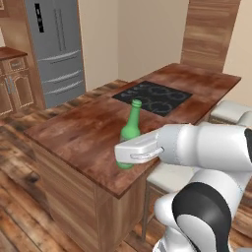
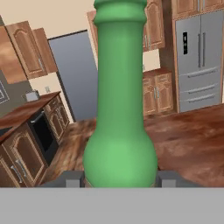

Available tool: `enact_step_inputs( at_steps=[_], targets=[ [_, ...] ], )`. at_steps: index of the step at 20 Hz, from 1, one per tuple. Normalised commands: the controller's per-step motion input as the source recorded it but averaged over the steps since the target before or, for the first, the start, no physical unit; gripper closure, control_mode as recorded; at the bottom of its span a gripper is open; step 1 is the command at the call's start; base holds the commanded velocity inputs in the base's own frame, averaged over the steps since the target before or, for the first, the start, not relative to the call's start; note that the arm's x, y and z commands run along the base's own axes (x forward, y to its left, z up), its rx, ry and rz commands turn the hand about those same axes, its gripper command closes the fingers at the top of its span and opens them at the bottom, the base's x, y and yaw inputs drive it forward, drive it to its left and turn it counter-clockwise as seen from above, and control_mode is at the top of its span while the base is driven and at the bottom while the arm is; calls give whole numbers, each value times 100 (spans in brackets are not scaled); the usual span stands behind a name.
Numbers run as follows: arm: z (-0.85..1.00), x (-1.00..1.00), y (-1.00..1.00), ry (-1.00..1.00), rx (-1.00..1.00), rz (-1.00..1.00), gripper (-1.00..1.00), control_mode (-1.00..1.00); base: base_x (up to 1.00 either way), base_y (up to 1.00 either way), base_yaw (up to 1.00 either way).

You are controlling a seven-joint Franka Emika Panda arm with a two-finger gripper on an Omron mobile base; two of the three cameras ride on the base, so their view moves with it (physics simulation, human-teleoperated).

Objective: Get the candle and the beer from the cabinet and move them to the dining counter.

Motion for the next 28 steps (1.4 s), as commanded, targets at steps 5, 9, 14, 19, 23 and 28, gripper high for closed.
enact_step_inputs(
  at_steps=[5, 9, 14, 19, 23, 28],
  targets=[
    [0, 0, 0, 0, 0, 0, 100, 100, 4, -7, 4],
    [0, 0, 0, 0, 0, 0, 100, 100, 21, 0, 0],
    [0, 0, 0, 0, 0, 0, 100, 100, 27, -17, 8],
    [-2, 6, -60, -2, 4, 10, 100, -100, 1, -9, 3],
    [0, 21, -71, 0, 1, 11, 100, -100, 0, 0, 0],
    [0, 20, -73, -2, 0, 13, 100, -100, 0, 0, 0]
  ],
)
